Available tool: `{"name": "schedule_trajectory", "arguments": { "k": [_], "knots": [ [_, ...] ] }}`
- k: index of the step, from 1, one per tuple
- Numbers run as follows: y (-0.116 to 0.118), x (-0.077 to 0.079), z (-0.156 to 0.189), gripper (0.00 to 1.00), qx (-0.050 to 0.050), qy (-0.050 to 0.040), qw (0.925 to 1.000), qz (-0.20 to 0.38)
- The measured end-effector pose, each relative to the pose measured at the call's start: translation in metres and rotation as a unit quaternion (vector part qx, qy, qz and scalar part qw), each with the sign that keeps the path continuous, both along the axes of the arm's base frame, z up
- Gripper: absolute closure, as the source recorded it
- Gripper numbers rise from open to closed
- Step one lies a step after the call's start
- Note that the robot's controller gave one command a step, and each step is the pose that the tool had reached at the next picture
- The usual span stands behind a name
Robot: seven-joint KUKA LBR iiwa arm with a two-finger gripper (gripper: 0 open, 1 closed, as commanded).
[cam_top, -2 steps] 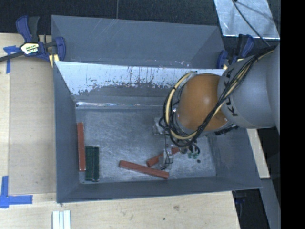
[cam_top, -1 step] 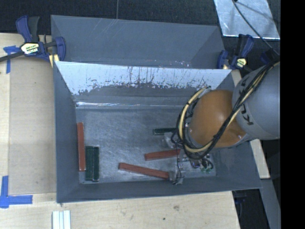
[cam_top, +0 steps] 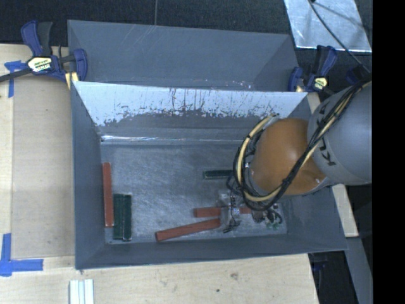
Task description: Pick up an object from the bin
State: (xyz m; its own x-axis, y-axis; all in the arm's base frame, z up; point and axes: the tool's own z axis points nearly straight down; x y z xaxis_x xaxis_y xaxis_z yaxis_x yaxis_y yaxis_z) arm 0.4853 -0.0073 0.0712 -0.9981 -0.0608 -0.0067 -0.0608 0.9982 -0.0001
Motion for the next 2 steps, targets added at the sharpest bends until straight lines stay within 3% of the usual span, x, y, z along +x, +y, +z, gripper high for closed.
{"name": "schedule_trajectory", "arguments": {
  "k": [1,2],
  "knots": [
    [0.039,-0.001,0.029,1.00,0.001,0.0005,0.9999,0.012],
    [0.047,0.009,0.166,1.00,0.000,-0.0025,0.9998,0.019]
  ]
}}
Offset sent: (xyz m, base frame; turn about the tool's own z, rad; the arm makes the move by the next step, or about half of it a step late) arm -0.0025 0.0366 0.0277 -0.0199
